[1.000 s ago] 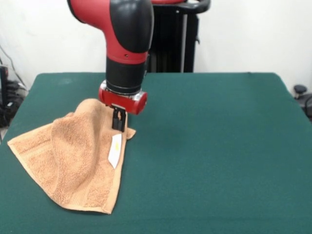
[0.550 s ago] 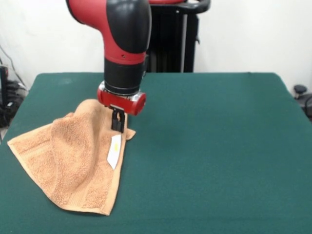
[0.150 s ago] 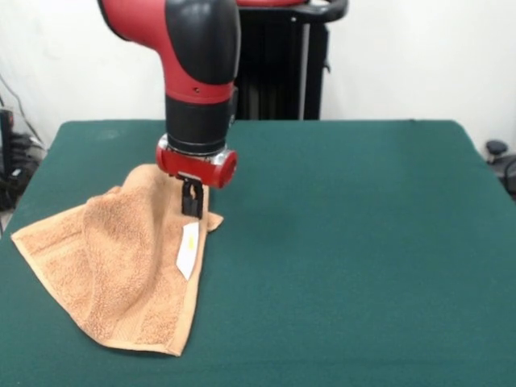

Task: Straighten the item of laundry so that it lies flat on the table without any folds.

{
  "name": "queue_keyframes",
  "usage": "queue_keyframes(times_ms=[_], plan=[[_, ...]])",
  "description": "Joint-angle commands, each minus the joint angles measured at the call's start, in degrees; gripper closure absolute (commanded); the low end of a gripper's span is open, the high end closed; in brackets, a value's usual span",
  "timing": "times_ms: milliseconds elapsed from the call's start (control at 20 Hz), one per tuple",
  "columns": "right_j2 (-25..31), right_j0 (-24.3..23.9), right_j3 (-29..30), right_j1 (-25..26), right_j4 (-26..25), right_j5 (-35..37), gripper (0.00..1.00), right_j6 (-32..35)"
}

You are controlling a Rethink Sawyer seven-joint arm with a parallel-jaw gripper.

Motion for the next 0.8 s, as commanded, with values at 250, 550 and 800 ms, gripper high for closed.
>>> queue_keyframes(times_ms=[250,550,800], plan=[[-2.8,8.2,0.8,-3.8,3.6,10.3,1.0,14.2],[0.6,10.9,2.2,-3.6,8.6,8.9,1.0,19.3],[1.4,12.1,3.2,-3.4,11.4,7.9,1.0,19.4]])
